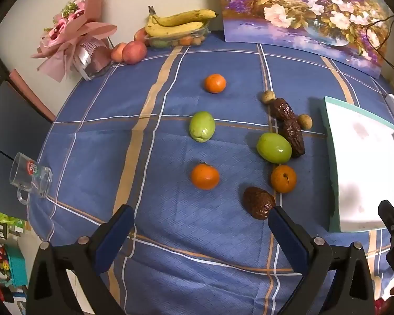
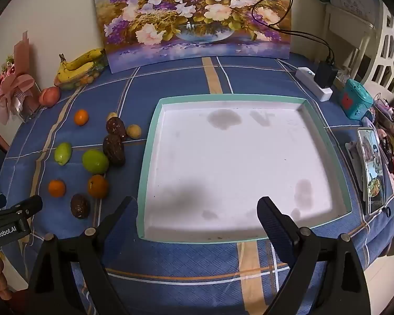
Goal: Organize fruits
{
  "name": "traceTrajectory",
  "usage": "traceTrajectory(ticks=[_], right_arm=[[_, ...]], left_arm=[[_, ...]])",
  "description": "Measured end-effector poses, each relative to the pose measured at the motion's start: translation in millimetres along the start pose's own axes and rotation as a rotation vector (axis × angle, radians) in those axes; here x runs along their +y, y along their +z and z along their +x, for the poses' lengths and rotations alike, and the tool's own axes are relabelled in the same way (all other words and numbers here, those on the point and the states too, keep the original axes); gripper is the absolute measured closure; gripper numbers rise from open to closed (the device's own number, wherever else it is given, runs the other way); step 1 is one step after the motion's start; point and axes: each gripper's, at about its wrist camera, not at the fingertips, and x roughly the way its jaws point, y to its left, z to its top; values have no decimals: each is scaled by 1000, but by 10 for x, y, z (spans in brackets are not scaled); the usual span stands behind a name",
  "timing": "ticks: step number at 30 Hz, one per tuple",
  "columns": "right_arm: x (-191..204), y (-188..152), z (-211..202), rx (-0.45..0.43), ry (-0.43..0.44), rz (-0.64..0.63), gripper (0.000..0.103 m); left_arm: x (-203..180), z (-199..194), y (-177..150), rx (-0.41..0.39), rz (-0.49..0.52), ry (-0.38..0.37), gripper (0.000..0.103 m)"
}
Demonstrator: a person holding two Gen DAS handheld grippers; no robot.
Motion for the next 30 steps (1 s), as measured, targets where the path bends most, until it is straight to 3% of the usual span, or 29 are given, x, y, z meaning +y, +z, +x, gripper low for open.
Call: traceTrajectory(ticks=[30], right_arm=[[-26,-15,-8,8,1,-5,10]], left_arm=[[112,62,-56,17,-19,13,0]])
